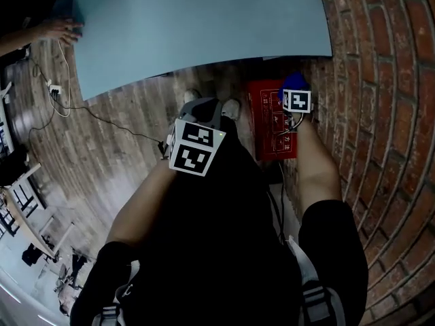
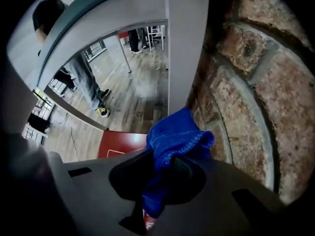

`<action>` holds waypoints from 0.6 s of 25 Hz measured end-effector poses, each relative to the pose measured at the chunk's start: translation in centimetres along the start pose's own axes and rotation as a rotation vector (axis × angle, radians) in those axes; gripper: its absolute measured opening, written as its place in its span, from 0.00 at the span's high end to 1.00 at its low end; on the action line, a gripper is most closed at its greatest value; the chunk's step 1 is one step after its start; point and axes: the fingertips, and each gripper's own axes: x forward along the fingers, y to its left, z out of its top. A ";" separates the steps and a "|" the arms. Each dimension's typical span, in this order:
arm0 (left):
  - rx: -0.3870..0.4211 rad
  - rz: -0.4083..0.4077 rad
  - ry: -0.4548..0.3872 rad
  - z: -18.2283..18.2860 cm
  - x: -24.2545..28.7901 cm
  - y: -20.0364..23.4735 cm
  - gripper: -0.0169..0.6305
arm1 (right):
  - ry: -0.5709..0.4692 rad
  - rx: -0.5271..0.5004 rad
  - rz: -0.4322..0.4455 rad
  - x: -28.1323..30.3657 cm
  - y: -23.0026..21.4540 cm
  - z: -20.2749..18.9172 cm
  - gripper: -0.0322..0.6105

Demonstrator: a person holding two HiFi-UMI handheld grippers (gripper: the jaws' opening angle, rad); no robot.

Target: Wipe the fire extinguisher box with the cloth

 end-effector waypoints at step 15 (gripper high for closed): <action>-0.055 0.044 -0.003 -0.2 -0.5 2.3 0.97 | 0.064 -0.369 0.155 2.2 14.2 1.0 0.87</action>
